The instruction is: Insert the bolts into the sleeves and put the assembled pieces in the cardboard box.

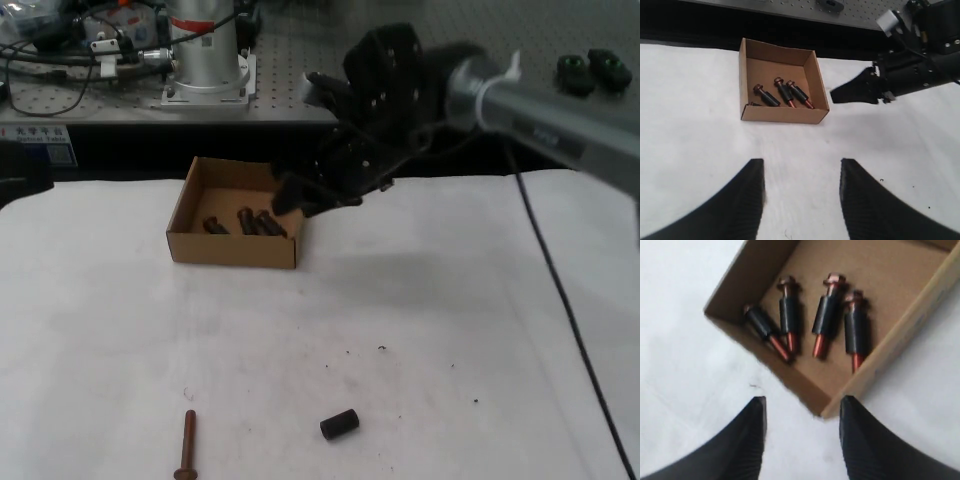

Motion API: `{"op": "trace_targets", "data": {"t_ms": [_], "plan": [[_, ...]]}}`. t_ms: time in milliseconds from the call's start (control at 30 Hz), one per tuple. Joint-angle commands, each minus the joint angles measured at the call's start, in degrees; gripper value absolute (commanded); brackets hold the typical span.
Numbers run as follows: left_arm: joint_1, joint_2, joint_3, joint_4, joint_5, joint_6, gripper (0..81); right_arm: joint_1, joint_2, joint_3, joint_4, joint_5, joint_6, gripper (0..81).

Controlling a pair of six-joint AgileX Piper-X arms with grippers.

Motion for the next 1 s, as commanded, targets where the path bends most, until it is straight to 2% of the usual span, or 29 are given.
{"op": "trace_targets", "data": {"t_ms": [0,100,200,267,400,500,667,967], "plan": [[-0.20,-0.55,-0.32,-1.74,-1.40,-0.14,34.7,3.71,-6.54,1.83,8.74,5.95,-5.20,33.1],[-1.20,-0.55,-0.32,-1.71,-1.40,2.63,34.7,6.86,-9.49,5.40,9.12,6.79,-3.62,33.0],[-2.10,-0.55,-0.32,-1.71,-1.40,4.98,34.7,10.43,-11.05,8.12,11.20,7.84,4.54,33.0],[-2.19,-0.55,-0.32,-1.71,-2.62,5.98,34.7,12.98,-11.27,9.72,13.34,10.30,6.33,33.0],[-2.19,-2.27,-0.32,-1.11,-9.58,9.66,34.7,18.82,-11.25,13.73,14.42,18.02,6.63,33.0],[-2.19,-4.94,-0.32,2.23,-16.63,13.39,34.7,21.68,-11.25,17.29,10.77,17.25,10.38,33.0],[-2.23,-10.51,-0.32,8.32,-26.49,15.44,34.7,24.57,-11.25,20.60,3.51,15.36,18.12,33.0],[-2.23,-16.72,-0.32,17.10,-26.85,9.00,34.7,26.89,-10.98,21.78,0.89,19.31,26.00,33.0]]}}
